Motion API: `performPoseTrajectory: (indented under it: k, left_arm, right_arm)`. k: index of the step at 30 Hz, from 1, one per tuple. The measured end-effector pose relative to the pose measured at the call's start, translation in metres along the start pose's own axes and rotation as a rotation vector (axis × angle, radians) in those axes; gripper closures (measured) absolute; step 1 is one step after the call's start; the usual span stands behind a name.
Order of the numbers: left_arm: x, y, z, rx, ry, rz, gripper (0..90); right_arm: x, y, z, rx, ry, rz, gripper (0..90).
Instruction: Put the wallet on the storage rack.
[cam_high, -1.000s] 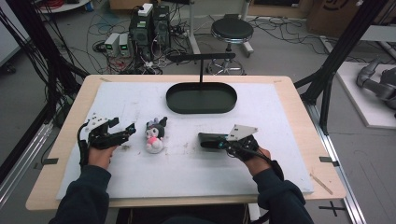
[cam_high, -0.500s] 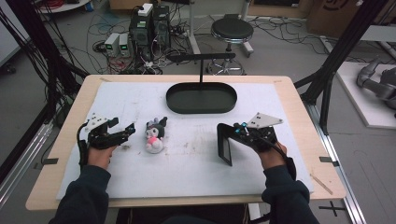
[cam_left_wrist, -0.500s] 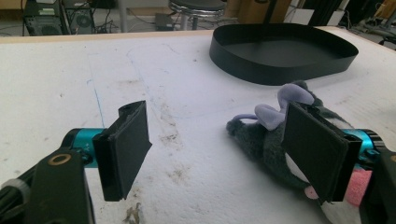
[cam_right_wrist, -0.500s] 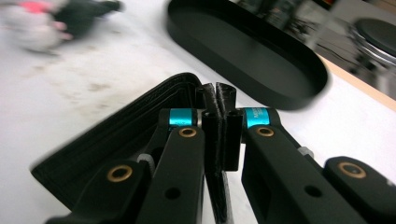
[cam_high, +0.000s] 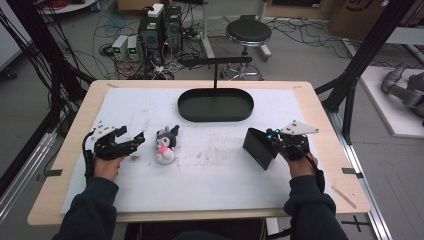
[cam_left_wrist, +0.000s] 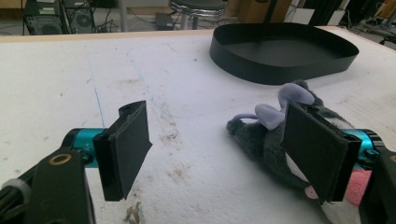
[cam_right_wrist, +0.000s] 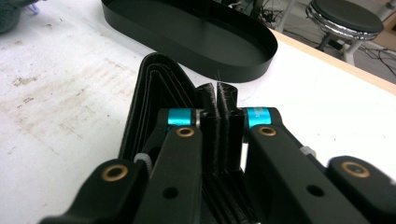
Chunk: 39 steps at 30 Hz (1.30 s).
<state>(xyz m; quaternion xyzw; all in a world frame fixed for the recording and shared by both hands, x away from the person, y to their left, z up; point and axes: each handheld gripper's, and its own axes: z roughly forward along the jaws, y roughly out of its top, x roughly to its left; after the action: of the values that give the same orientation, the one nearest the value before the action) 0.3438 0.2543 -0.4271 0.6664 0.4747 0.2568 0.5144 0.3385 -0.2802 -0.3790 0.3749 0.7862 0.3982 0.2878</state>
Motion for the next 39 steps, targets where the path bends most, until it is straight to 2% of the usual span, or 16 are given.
performPoseTrajectory:
  k: [1, 5, 7, 10, 11, 13, 14, 19, 22, 25, 27, 33, 34, 36, 37, 39]
  left_arm:
    - [0.000, 0.000, 0.000, 0.001, 0.001, 0.000, 23.4]
    - [0.000, 0.000, 0.000, 0.003, 0.002, 0.002, 23.4]
    - [0.000, 0.000, 0.000, 0.002, 0.002, 0.001, 23.4]
    - [0.000, 0.000, 0.000, 0.003, 0.003, 0.001, 23.4]
    - [0.000, 0.000, 0.001, 0.004, 0.004, 0.000, 23.4]
    - [0.000, 0.000, 0.001, 0.003, 0.004, 0.000, 23.4]
    - [0.000, 0.000, 0.001, 0.004, 0.004, 0.000, 23.6]
    - [0.000, 0.000, 0.000, 0.002, 0.000, 0.000, 23.6]
    - [0.000, 0.000, 0.000, 0.004, 0.002, 0.002, 23.6]
    - [0.000, 0.000, 0.000, 0.006, 0.003, 0.001, 23.6]
    - [0.000, 0.000, 0.000, 0.008, 0.005, 0.002, 23.6]
    - [-0.001, 0.000, 0.001, 0.014, 0.005, 0.007, 23.6]
    - [-0.001, 0.000, 0.001, 0.014, 0.003, 0.007, 23.7]
    - [-0.001, 0.000, 0.001, 0.015, 0.007, 0.008, 23.7]
    - [-0.001, 0.000, 0.001, 0.015, 0.007, 0.008, 23.7]
    - [-0.001, 0.000, 0.001, 0.015, 0.008, 0.007, 23.8]
  right_arm:
    - [-0.002, -0.002, 0.001, -0.001, 0.004, 0.022, 75.1]
    - [-0.005, -0.002, 0.000, -0.016, -0.008, 0.039, 56.6]
    - [-0.008, -0.003, -0.002, -0.053, 0.014, 0.055, 40.6]
    - [-0.010, -0.003, -0.003, -0.074, 0.030, 0.068, 33.9]
    - [-0.008, -0.002, -0.005, -0.115, 0.064, 0.057, 24.5]
    - [-0.007, -0.002, -0.006, -0.125, 0.078, 0.045, 21.2]
    - [-0.001, -0.001, -0.005, -0.123, 0.114, -0.012, 20.0]
    - [0.009, -0.004, 0.008, -0.022, 0.111, -0.110, 20.0]
    - [0.007, -0.008, 0.012, 0.018, 0.098, -0.127, 20.1]
    - [0.000, -0.013, 0.016, 0.043, 0.129, -0.092, 22.3]
    - [-0.004, -0.017, 0.017, 0.063, 0.179, -0.076, 33.8]
    - [-0.008, -0.022, 0.018, 0.099, 0.253, -0.067, 49.2]
    - [-0.008, -0.022, 0.017, 0.100, 0.254, -0.056, 59.8]
    - [-0.008, -0.022, 0.017, 0.101, 0.254, -0.053, 63.7]
    - [-0.008, -0.021, 0.016, 0.104, 0.246, -0.045, 72.6]
    - [-0.008, -0.021, 0.016, 0.106, 0.241, -0.044, 73.9]
